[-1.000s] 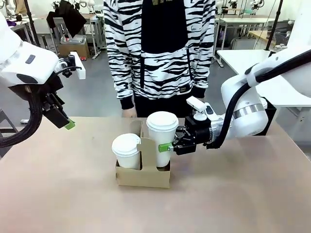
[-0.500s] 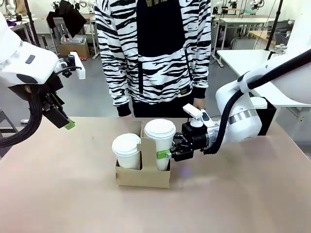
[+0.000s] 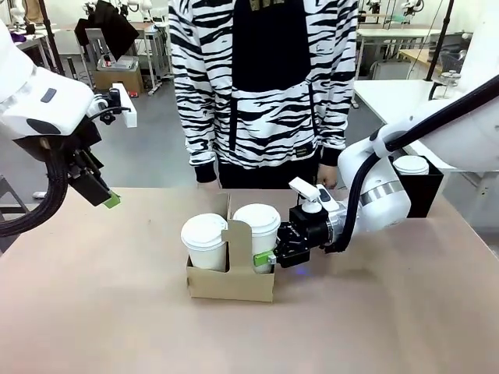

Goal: Pour a drink into a cup and package it in a carrier.
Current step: Insert the held 600 ml Paper Cup into the Cup Carrier.

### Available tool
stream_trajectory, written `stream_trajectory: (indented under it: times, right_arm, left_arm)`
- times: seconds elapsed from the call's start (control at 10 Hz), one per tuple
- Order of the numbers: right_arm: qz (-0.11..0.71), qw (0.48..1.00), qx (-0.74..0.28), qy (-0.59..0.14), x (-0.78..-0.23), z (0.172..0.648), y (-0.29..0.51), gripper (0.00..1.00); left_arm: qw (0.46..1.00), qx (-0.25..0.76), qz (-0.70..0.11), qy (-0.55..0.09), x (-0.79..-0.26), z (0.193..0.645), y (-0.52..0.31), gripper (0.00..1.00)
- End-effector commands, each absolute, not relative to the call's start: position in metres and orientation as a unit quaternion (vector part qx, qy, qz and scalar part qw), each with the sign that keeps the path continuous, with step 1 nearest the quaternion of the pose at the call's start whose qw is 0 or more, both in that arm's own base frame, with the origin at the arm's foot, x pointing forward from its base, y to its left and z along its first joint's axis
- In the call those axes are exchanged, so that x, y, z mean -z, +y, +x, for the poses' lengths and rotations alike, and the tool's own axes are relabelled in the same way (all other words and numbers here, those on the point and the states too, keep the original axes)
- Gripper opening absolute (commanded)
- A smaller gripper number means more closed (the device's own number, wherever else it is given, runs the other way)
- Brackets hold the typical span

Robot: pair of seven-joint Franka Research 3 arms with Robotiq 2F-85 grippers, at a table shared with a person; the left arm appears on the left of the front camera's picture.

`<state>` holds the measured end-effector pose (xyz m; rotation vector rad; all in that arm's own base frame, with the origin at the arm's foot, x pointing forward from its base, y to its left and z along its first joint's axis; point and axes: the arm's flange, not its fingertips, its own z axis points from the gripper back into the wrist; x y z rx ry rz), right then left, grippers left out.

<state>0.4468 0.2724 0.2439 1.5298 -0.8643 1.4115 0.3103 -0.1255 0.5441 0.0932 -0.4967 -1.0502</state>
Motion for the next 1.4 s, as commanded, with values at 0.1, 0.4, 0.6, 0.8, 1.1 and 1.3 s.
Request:
stream_trajectory:
  times: [0.1,0.4,0.6,0.8,1.1,1.3]
  right_arm:
    - [0.587,0.421,-0.588,-0.364,-0.247,0.452,0.268,1.0]
    - [0.558,0.441,-0.587,-0.387,-0.259,0.46,0.242,1.0]
    - [0.539,0.454,-0.581,-0.407,-0.276,0.461,0.219,1.0]
    - [0.521,0.474,-0.578,-0.413,-0.295,0.462,0.202,1.0]
    - [0.463,0.556,-0.546,-0.422,-0.326,0.456,0.161,1.0]
    - [0.381,0.688,-0.477,-0.392,-0.373,0.434,0.113,1.0]
  left_arm:
    - [0.835,0.497,0.054,-0.231,-0.544,0.31,-0.123,1.0]
    - [0.835,0.497,0.054,-0.231,-0.544,0.31,-0.123,1.0]
    - [0.835,0.497,0.054,-0.231,-0.544,0.31,-0.123,1.0]
    - [0.835,0.497,0.054,-0.231,-0.544,0.31,-0.123,1.0]
    - [0.835,0.497,0.054,-0.231,-0.544,0.31,-0.123,1.0]
    - [0.835,0.497,0.054,-0.231,-0.544,0.31,-0.123,1.0]
